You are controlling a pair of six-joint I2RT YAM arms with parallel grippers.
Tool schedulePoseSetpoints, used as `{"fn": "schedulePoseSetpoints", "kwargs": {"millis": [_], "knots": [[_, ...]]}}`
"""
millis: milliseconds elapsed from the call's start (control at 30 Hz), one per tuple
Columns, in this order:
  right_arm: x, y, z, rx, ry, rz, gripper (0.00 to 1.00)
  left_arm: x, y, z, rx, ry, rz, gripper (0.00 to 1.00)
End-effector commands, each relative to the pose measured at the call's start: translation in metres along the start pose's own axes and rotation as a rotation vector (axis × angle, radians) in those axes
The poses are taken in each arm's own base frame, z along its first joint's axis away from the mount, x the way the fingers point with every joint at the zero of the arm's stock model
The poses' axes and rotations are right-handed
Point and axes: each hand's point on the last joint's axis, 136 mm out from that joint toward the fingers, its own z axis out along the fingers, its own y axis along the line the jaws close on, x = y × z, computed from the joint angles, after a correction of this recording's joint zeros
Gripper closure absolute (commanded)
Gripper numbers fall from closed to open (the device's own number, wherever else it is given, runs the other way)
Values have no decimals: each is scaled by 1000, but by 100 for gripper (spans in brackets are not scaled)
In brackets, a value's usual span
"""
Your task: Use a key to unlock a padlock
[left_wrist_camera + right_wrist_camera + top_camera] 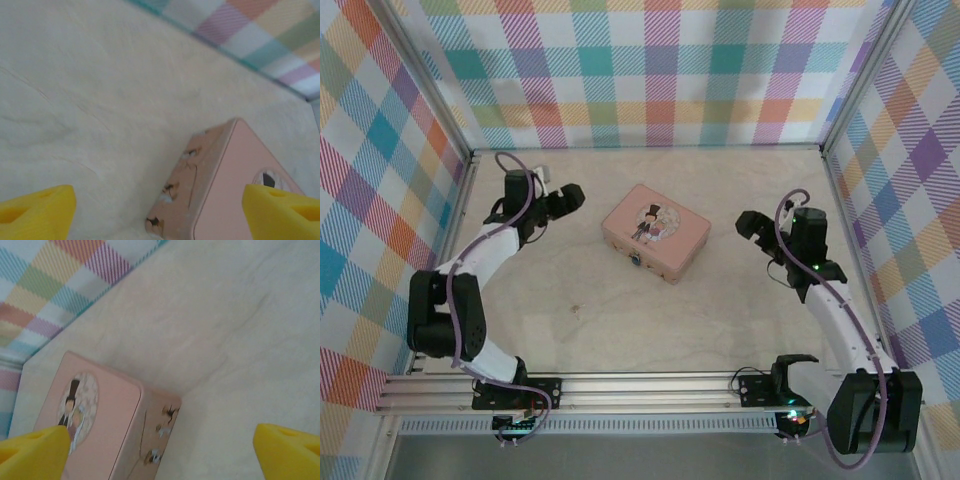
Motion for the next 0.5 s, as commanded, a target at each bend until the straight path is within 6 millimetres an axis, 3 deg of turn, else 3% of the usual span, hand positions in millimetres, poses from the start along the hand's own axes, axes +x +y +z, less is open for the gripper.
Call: {"fn": "schedulePoseSetpoints", "kwargs": {"millis": [0,233,467], "knots": [[44,10,0,-51,155,67,9,27,-26,10,100,117,6,15],[95,25,13,-69,253,59,11,51,-47,49,146,218,44,17],[121,33,35,-65,320,63,13,52,-70,82,186,307,81,18]]}}
